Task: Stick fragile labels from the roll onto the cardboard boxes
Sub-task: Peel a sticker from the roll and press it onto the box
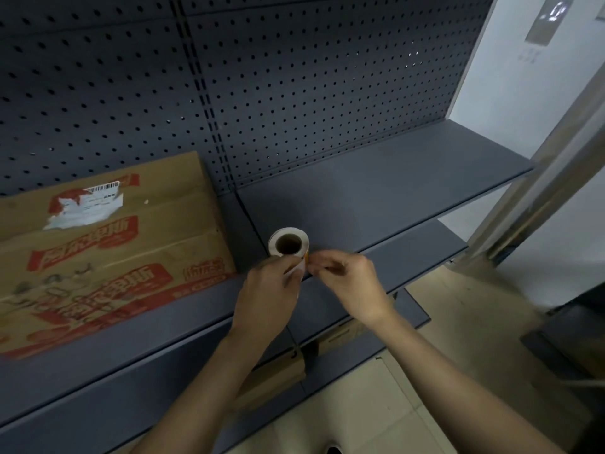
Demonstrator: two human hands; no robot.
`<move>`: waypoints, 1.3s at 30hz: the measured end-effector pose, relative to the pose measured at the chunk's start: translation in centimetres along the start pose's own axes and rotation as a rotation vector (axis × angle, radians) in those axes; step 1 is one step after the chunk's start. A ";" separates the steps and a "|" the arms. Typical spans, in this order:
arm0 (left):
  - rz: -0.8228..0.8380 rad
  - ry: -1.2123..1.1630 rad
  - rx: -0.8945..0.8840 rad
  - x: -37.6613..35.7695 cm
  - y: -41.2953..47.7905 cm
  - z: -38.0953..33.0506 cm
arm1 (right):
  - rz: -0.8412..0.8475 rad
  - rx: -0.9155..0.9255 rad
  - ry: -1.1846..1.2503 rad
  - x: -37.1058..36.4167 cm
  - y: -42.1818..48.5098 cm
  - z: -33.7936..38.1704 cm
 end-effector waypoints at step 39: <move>-0.048 0.180 -0.025 0.9 0.3 -0.4 | -0.257 -0.360 0.070 4.0 0.3 -2.8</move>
Point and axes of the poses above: each hand's wrist, its own y-axis towards the middle knuckle, its own x-axis out of the back of the hand, z = x × y, the point moved 1 cm from there along y, towards the middle knuckle, and after that the axes turned 15 degrees about -y, right-handed, at the moved point
